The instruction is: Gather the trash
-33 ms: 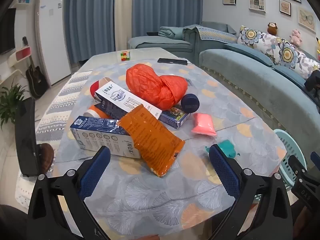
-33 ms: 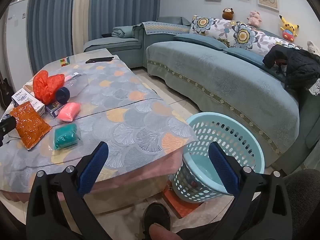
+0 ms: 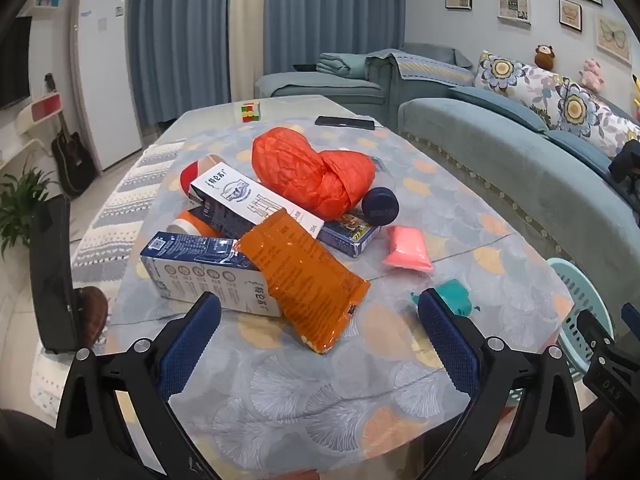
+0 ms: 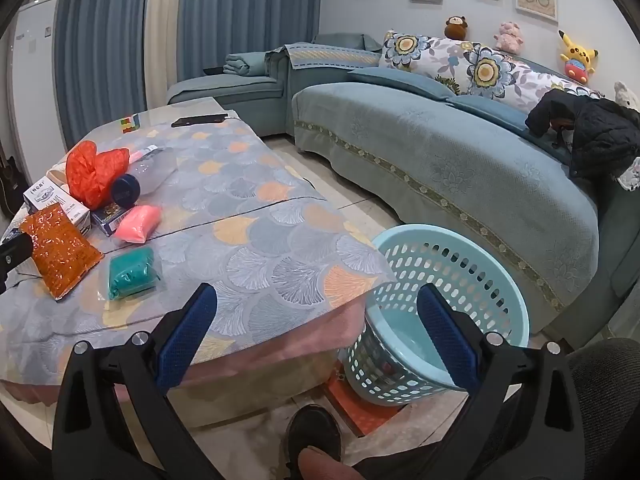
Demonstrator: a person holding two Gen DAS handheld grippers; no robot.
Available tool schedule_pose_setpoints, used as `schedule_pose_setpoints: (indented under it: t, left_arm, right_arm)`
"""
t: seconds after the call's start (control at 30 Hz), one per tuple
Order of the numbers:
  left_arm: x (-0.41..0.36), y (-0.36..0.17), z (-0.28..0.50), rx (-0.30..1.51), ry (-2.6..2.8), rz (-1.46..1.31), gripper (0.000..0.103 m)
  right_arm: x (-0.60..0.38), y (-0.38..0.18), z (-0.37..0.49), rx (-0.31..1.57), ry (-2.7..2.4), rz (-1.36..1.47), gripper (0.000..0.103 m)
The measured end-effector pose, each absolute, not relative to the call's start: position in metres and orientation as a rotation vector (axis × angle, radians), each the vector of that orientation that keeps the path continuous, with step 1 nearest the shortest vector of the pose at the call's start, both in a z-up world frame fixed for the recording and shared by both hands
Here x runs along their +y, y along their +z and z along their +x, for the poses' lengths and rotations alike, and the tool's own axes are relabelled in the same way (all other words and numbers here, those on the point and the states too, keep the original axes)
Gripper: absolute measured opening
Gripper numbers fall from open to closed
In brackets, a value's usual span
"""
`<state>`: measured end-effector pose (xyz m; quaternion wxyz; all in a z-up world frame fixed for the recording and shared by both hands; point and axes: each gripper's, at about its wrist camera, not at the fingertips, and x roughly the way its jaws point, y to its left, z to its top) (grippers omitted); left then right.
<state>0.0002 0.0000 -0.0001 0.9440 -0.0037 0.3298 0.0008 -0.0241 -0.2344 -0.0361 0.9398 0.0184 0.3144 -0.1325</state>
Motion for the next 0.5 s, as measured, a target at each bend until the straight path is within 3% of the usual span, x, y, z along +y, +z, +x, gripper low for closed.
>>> schedule_pose_setpoints:
  t: [0.5]
  left_arm:
    - [0.0001,0.0001,-0.0003,0.674,0.004,-0.008,0.096]
  right_arm:
    - [-0.2372,-0.0344,-0.0258,0.648,-0.27,0.04,0.095]
